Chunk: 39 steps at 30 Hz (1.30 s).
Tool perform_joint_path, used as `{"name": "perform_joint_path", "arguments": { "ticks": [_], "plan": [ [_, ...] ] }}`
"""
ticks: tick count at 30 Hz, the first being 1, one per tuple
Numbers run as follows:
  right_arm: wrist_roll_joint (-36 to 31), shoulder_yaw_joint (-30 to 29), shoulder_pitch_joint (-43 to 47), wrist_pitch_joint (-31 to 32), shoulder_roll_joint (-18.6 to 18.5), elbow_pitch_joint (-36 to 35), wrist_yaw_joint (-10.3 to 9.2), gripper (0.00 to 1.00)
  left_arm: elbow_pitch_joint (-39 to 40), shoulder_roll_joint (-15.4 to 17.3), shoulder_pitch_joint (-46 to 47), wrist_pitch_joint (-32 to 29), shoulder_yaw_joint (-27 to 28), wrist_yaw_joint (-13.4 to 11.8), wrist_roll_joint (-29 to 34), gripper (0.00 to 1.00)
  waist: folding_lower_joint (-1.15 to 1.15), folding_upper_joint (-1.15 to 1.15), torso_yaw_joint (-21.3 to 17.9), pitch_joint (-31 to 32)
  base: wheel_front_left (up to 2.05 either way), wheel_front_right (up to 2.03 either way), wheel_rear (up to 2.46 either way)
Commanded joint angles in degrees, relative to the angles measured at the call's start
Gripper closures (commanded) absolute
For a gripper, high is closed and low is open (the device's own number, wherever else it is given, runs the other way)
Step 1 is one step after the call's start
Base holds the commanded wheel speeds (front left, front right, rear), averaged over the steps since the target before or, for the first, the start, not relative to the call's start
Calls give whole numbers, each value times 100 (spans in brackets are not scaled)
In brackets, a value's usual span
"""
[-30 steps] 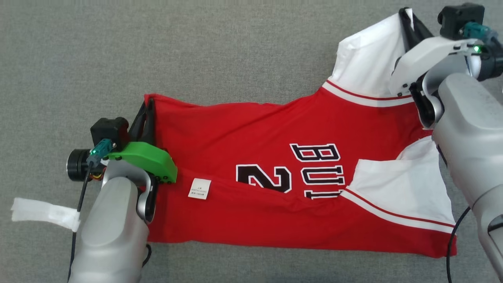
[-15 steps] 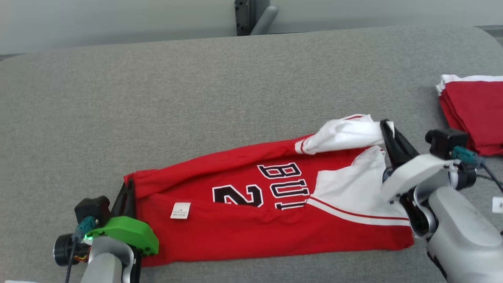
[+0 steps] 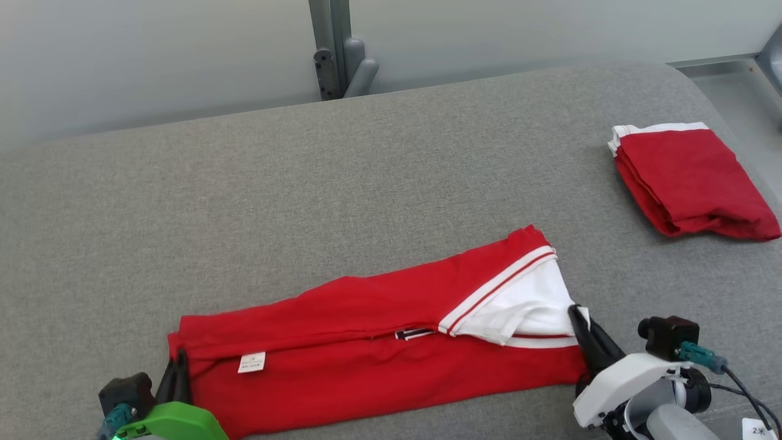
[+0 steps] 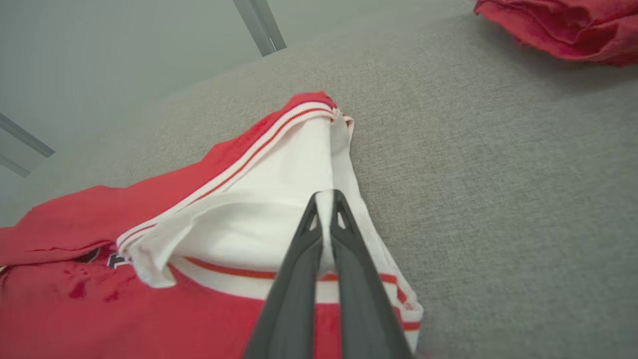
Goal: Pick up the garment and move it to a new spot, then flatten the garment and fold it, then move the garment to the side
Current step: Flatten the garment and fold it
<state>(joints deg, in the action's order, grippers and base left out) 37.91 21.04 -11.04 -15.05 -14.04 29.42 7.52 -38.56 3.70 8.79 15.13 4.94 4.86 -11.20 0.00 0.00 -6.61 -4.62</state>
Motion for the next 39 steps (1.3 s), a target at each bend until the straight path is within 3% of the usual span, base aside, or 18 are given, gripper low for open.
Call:
{"name": "perform_joint_path", "arguments": {
  "ticks": [1,2,3,4,12,20,28,29,31,35,39],
  "plan": [
    [-42,12,62,-14,-6,77,-7,100,2,-2,-101,-1,32,2,28,100,0,0,-43,46,0,0,0],
    [-89,-3,70,-14,-25,161,-8,100,-7,-7,-144,-1,46,-5,49,100,0,0,-47,55,0,0,0],
    [-138,-55,45,-15,-19,214,-7,67,21,-14,-184,-1,80,-24,48,64,0,0,-45,59,0,0,0],
    [-206,-104,3,-14,-4,225,-7,0,68,-23,-233,-1,122,-55,43,2,0,0,-37,63,0,0,0],
    [-1001,-772,-175,-15,170,-206,-6,0,960,-68,-765,-2,137,-381,-63,0,0,0,199,-12,0,0,0],
    [-1413,-561,-771,541,266,1039,-7,0,1022,-64,-725,-2,-322,-595,-183,0,0,0,585,-130,0,0,0],
    [-1126,-447,-1010,1056,468,2195,-8,0,1024,-65,-668,-2,-416,-615,-220,0,0,0,757,-228,0,0,0],
    [-1052,-442,-999,1050,492,2263,-9,4,1028,-65,-663,-2,-418,-613,-220,0,0,0,763,-237,0,0,0],
    [-930,-350,-996,1059,530,2362,-9,100,1027,-65,-670,-2,-426,-601,-214,0,0,0,769,-244,0,0,0],
    [-764,-240,-983,978,519,2431,-11,100,1012,-66,-674,-2,-457,-568,-227,0,0,0,763,-248,0,0,0],
    [-677,-702,-1259,337,73,2669,-49,100,1007,-67,-641,-2,-588,-564,-241,0,0,0,749,-245,0,0,0]
  ]
}}
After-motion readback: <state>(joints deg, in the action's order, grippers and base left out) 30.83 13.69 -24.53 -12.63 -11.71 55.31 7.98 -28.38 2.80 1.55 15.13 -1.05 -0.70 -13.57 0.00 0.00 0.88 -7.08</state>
